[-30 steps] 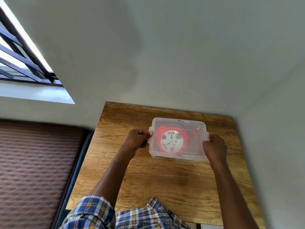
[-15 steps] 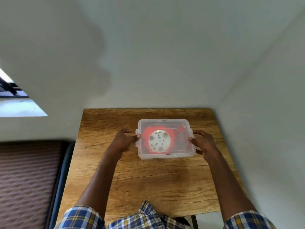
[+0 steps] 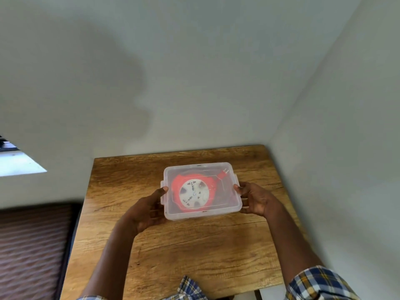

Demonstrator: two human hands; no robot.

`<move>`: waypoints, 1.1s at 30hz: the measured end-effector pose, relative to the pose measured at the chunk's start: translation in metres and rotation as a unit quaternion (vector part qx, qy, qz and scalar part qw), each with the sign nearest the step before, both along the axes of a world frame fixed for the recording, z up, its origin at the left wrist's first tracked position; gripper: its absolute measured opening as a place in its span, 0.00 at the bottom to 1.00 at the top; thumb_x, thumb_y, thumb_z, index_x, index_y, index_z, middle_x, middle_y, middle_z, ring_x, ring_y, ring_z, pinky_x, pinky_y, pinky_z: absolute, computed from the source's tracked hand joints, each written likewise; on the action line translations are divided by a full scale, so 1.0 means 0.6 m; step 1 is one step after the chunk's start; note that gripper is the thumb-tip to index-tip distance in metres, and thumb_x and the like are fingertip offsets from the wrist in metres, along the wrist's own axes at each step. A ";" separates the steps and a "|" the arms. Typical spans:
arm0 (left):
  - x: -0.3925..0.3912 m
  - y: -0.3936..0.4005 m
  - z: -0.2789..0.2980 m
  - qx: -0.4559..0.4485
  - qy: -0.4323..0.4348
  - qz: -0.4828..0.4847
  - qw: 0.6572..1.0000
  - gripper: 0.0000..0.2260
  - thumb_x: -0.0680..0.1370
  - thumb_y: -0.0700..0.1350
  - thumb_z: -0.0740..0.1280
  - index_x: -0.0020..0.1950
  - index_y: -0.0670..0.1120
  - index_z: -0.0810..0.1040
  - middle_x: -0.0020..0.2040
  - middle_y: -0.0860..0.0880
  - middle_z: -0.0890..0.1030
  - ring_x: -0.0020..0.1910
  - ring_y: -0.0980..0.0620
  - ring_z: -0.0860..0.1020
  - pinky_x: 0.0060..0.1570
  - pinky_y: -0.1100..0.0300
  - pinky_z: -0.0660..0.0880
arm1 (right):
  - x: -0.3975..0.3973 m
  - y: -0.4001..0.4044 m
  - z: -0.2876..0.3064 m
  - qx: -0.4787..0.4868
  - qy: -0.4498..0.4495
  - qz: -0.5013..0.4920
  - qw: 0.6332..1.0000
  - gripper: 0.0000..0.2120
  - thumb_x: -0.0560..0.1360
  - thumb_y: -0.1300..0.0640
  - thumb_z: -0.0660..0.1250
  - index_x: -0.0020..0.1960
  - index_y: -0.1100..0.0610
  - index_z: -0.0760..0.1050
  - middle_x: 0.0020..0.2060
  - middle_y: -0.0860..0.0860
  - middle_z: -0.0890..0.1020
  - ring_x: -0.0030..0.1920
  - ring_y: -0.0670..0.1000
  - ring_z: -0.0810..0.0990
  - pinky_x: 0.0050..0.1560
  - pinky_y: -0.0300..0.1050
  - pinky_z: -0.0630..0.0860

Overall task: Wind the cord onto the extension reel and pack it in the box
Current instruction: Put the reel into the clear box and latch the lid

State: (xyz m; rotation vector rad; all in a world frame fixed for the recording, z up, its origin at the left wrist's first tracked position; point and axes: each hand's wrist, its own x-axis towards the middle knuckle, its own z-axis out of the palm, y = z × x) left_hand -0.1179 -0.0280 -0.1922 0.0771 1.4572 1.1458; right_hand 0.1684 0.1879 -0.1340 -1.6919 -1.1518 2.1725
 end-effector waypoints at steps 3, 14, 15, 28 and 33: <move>0.011 0.007 0.009 -0.005 0.024 0.029 0.999 0.33 0.67 0.62 0.81 0.62 0.41 0.84 0.54 0.38 0.88 0.52 0.38 0.87 0.46 0.47 0.84 | 0.004 0.007 -0.001 0.013 -0.002 0.035 0.999 0.21 0.74 0.60 0.75 0.66 0.51 0.80 0.56 0.57 0.85 0.57 0.62 0.83 0.53 0.58 0.81; 0.079 0.006 0.035 -0.032 0.148 0.203 0.967 0.26 0.71 0.58 0.82 0.51 0.37 0.83 0.42 0.42 0.89 0.41 0.43 0.88 0.43 0.48 0.85 | -0.186 -0.054 0.068 0.615 -0.125 0.336 0.703 0.28 0.75 0.57 0.73 0.73 0.50 0.73 0.74 0.51 0.73 0.75 0.55 0.70 0.73 0.53 0.69; 0.090 0.007 0.037 -0.030 0.176 0.229 0.957 0.24 0.72 0.56 0.82 0.50 0.37 0.82 0.42 0.42 0.88 0.40 0.44 0.87 0.42 0.49 0.84 | -0.218 -0.062 0.076 0.609 -0.077 0.383 0.690 0.25 0.75 0.58 0.72 0.72 0.50 0.74 0.73 0.50 0.75 0.73 0.54 0.72 0.73 0.52 0.69; 0.160 0.019 0.036 -0.050 0.450 0.288 0.844 0.10 0.76 0.50 0.79 0.49 0.50 0.80 0.46 0.52 0.81 0.43 0.55 0.79 0.39 0.60 0.76 | -0.340 -0.043 0.027 0.452 0.067 0.619 0.638 0.15 0.76 0.58 0.73 0.59 0.43 0.83 0.63 0.43 0.81 0.70 0.49 0.74 0.72 0.67 0.63; 0.167 0.027 0.035 -0.068 0.506 0.277 0.814 0.08 0.77 0.49 0.78 0.48 0.50 0.80 0.47 0.52 0.77 0.43 0.56 0.76 0.40 0.63 0.72 | -0.336 -0.042 0.011 0.432 0.092 0.571 0.692 0.14 0.73 0.60 0.76 0.55 0.44 0.86 0.58 0.41 0.84 0.66 0.45 0.77 0.73 0.63 0.65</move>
